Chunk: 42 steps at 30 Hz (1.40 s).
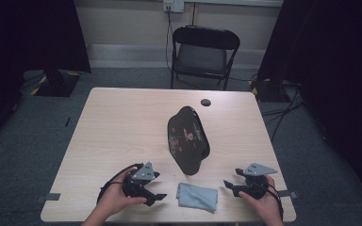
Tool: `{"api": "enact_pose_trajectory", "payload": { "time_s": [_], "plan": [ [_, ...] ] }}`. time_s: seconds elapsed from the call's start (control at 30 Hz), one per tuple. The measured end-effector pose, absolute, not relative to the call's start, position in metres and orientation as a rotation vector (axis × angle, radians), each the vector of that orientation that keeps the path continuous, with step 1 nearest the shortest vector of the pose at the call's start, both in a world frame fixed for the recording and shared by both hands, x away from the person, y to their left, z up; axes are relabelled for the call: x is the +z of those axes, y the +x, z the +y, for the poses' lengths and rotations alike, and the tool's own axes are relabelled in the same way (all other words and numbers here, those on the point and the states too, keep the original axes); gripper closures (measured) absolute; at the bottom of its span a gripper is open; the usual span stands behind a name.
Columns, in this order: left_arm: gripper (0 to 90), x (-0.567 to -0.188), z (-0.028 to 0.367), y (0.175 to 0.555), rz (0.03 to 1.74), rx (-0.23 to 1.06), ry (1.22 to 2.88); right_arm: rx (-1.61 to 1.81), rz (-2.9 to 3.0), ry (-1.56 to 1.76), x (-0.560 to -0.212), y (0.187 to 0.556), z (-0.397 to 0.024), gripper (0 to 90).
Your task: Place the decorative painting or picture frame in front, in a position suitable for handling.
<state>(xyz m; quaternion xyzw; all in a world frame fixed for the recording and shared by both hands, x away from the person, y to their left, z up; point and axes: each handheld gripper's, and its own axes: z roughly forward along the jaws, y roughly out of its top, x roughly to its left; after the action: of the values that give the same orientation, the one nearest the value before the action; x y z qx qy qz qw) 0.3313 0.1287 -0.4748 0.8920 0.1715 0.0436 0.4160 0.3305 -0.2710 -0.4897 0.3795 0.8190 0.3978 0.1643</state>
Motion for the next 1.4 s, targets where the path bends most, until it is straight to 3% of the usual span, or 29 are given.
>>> {"api": "enact_pose_trajectory", "payload": {
  "time_s": [0.33,0.53,0.9,1.0,1.03,1.07,1.2,1.27,1.4],
  "plan": [
    [30.5,-0.477,0.09,0.326,0.289,0.039,2.223,1.09,2.294,1.142,-0.497,0.336,-0.274,24.8],
    [35.7,-0.472,0.077,0.326,0.238,0.068,2.215,1.053,2.324,1.136,-0.498,0.338,-0.272,24.8],
    [40.3,-0.495,0.069,0.327,0.297,0.095,2.268,1.064,2.327,1.134,-0.498,0.339,-0.273,25.1],
    [52.0,-0.495,0.07,0.325,0.302,0.084,2.259,1.056,2.327,1.129,-0.498,0.339,-0.272,25.1],
    [63.3,-0.494,0.071,0.325,0.303,0.075,2.263,1.051,2.33,1.124,-0.498,0.339,-0.272,25.1],
    [63.3,-0.493,0.072,0.325,0.31,0.071,2.271,1.051,2.33,1.124,-0.498,0.339,-0.272,25.1],
    [80.5,-0.493,0.073,0.323,0.427,-0.007,2.239,1.049,2.33,1.124,-0.498,0.339,-0.272,25.1],
    [82.0,-0.49,0.077,0.325,0.507,-0.077,2.251,1.049,2.33,1.125,-0.498,0.339,-0.272,25.2],
    [83.0,-0.482,0.091,0.326,0.552,-0.051,2.232,1.05,2.329,1.125,-0.498,0.339,-0.272,25.2]
  ]
}}
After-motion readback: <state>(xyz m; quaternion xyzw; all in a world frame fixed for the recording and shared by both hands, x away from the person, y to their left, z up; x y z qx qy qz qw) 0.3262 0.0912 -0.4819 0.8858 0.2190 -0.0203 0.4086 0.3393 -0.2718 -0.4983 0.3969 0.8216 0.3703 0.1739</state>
